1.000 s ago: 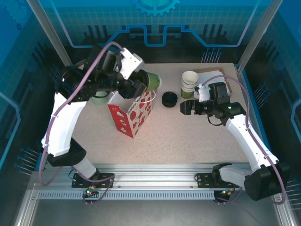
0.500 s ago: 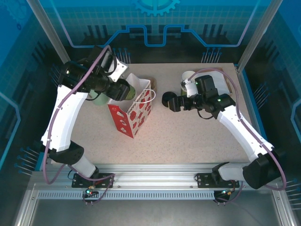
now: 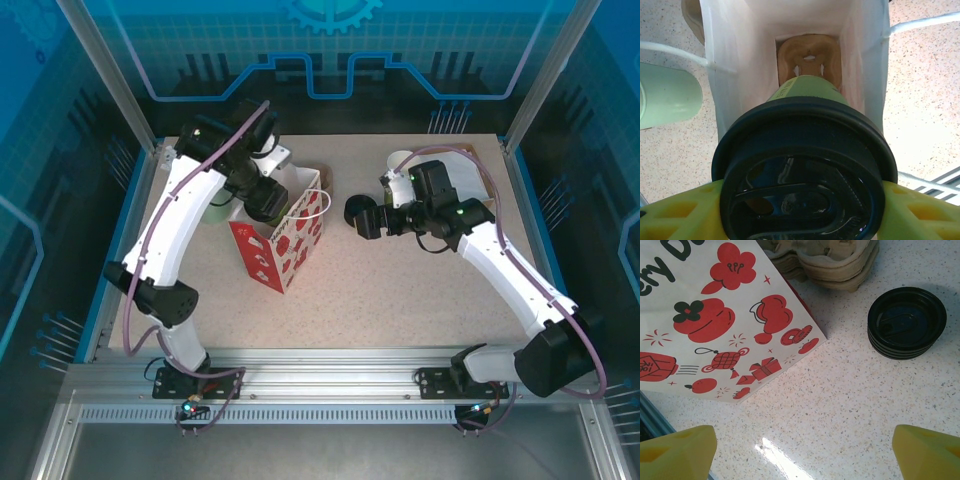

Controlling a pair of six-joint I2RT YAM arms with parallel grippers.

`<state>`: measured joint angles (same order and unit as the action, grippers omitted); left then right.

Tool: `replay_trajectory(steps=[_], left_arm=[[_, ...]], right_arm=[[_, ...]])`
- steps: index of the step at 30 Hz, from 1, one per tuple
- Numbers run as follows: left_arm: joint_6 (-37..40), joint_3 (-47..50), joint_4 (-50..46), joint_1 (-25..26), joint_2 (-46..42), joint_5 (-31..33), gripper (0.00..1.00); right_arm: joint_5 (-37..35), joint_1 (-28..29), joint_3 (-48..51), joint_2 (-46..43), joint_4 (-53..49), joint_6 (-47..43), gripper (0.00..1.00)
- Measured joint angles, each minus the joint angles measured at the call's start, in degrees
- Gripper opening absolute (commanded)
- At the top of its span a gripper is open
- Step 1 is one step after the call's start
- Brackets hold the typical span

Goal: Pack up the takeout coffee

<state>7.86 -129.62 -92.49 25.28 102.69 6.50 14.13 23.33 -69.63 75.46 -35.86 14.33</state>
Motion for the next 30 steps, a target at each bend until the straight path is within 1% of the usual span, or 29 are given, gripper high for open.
replay_trajectory(steps=[6,18,30], left_arm=[[-0.48,0.04,0.0,-0.07,1.53,0.9,0.43],[-1.88,2.03,0.0,-2.1,4.22,1.86,0.42],[-1.92,3.72,0.0,-2.21,5.6,1.84,0.41]], right_arm=[[0.22,0.0,0.74,0.02,0.7,-0.04,0.92],[0.9,0.52,1.53,0.04,1.03,-0.46,0.92],[0.79,3.76,1.84,0.57,1.29,-1.79,0.92]])
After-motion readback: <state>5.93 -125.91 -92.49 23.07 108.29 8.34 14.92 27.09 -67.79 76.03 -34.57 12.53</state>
